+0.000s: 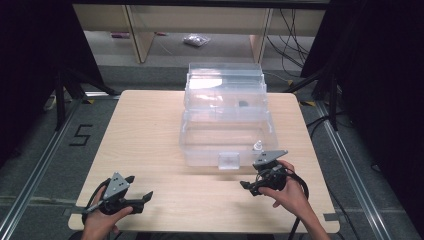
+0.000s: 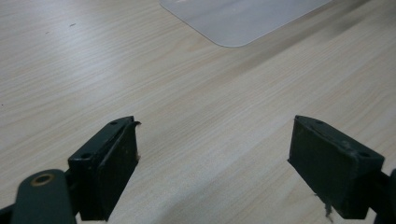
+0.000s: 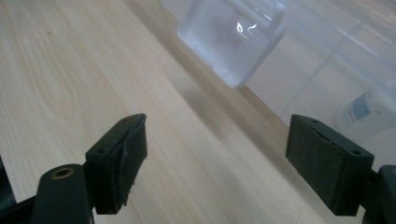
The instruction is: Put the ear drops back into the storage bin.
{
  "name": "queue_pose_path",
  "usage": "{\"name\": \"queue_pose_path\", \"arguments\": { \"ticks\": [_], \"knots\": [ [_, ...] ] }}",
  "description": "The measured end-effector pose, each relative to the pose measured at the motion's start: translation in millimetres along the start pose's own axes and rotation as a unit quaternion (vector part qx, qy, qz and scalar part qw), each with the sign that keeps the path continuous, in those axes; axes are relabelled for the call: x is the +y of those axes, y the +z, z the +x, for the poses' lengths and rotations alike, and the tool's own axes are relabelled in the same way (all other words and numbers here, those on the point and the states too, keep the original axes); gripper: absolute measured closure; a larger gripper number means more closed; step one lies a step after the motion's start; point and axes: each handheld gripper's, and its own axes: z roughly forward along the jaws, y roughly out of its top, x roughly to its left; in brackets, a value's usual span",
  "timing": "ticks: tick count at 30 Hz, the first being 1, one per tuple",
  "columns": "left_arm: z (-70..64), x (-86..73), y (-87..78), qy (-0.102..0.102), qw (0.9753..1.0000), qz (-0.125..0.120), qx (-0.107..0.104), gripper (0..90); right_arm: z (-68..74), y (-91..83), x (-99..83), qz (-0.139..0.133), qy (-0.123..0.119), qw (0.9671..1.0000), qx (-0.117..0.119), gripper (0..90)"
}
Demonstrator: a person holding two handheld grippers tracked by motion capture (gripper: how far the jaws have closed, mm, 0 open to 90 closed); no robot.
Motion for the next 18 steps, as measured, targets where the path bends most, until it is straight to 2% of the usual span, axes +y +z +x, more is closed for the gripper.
{"name": "queue_pose_path", "arguments": {
  "ticks": [1, 2, 4, 9, 10, 11, 13, 14, 16, 17, 18],
  "knots": [
    [-0.6, 0.0, 0.4, -0.003, 1.0, -0.003, -0.001, 15.1, -0.1, -0.7, -0.7, 0.007, 0.002, 1.0, 0.004, 21.6],
    [0.0, 0.0, -0.2, 0.002, 1.0, 0.0, -0.001, 15.1, 0.5, 1.1, -3.3, 0.001, 0.008, 1.0, 0.006, 21.4],
    [0.1, 0.0, -0.3, 0.001, 1.0, 0.0, 0.0, 15.1, -0.8, 0.8, -4.7, 0.003, -0.001, 1.0, 0.008, 21.4],
    [-0.2, 0.2, -0.6, 0.002, 1.0, 0.002, 0.002, 15.1, 0.0, 1.0, -11.9, -0.004, 0.015, 0.9999, 0.004, 21.5],
    [0.1, 0.1, -0.4, 0.002, 1.0, 0.001, 0.0, 15.1, -1.0, 0.3, -12.9, -0.005, 0.009, 0.9999, 0.006, 21.4],
    [0.1, 0.1, -0.4, 0.002, 1.0, 0.002, 0.0, 15.1, 1.4, -1.1, -13.9, -0.003, 0.024, 0.9997, 0.0, 21.4],
    [0.0, 0.1, -0.5, 0.003, 1.0, 0.002, 0.0, 15.1, 0.6, -2.9, -15.4, 0.006, 0.029, 0.9996, -0.001, 21.4],
    [-1.0, 0.0, 0.4, -0.004, 1.0, -0.005, -0.001, 15.1, -2.0, -2.0, -15.8, -0.005, 0.003, 1.0, 0.001, 21.4],
    [-1.0, 0.0, 0.4, -0.004, 1.0, -0.005, -0.001, 15.1, -1.2, 0.1, -17.2, -0.014, 0.008, 0.9999, 0.004, 21.3],
    [0.2, 0.1, -0.6, 0.004, 1.0, 0.002, 0.0, 15.1, -0.6, -1.7, -17.6, -0.004, 0.016, 0.9998, 0.008, 21.1],
    [-0.1, 0.1, -0.4, 0.003, 1.0, 0.0, 0.0, 15.1, 0.6, -1.9, -18.8, -0.008, 0.023, 0.9997, -0.002, 21.1]
  ]
}}
